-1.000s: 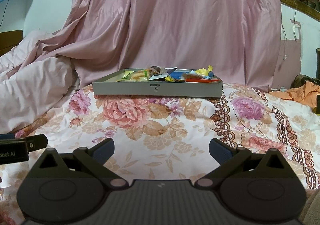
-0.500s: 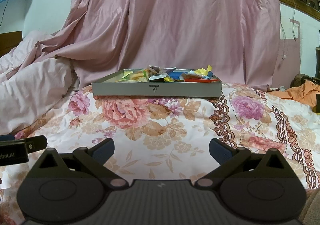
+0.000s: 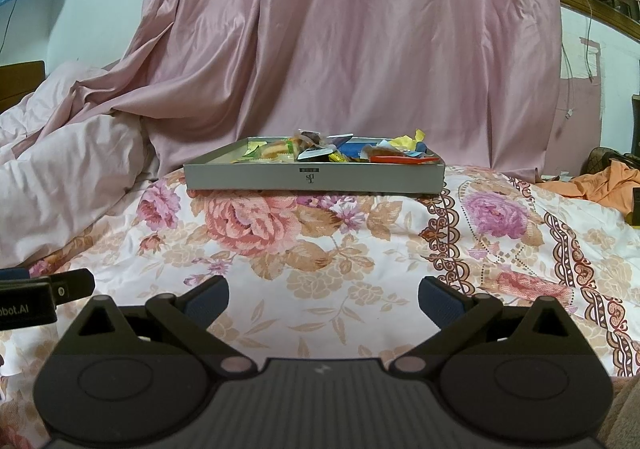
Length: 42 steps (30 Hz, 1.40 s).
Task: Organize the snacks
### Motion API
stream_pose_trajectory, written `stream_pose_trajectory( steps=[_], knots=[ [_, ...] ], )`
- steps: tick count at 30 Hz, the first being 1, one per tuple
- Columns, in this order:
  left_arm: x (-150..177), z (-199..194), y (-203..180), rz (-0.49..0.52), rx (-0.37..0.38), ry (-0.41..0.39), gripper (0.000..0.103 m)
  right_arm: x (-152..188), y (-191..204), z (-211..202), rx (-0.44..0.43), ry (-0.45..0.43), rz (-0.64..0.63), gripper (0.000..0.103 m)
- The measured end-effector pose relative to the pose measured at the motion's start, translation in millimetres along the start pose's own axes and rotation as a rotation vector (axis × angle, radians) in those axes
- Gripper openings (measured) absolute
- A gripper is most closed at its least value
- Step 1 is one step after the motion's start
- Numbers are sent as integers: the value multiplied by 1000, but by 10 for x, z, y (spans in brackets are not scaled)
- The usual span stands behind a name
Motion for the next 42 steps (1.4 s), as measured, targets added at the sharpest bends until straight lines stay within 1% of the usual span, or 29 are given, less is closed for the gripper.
stream_pose_trajectory(
  steps=[42],
  knots=[
    [5,1,-5,0,-2,-1,102,37,9,8,-1,5,4,103]
  ],
)
Point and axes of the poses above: each gripper's, at about its wrist camera, not at the fingertips, and z roughly the way its jaws point, y to its left, x to its underside, the point moved 5 cm from there along z, roughly the way its jaws point, and after that the axes turned 1 degree about z, right-handed, at the moved point
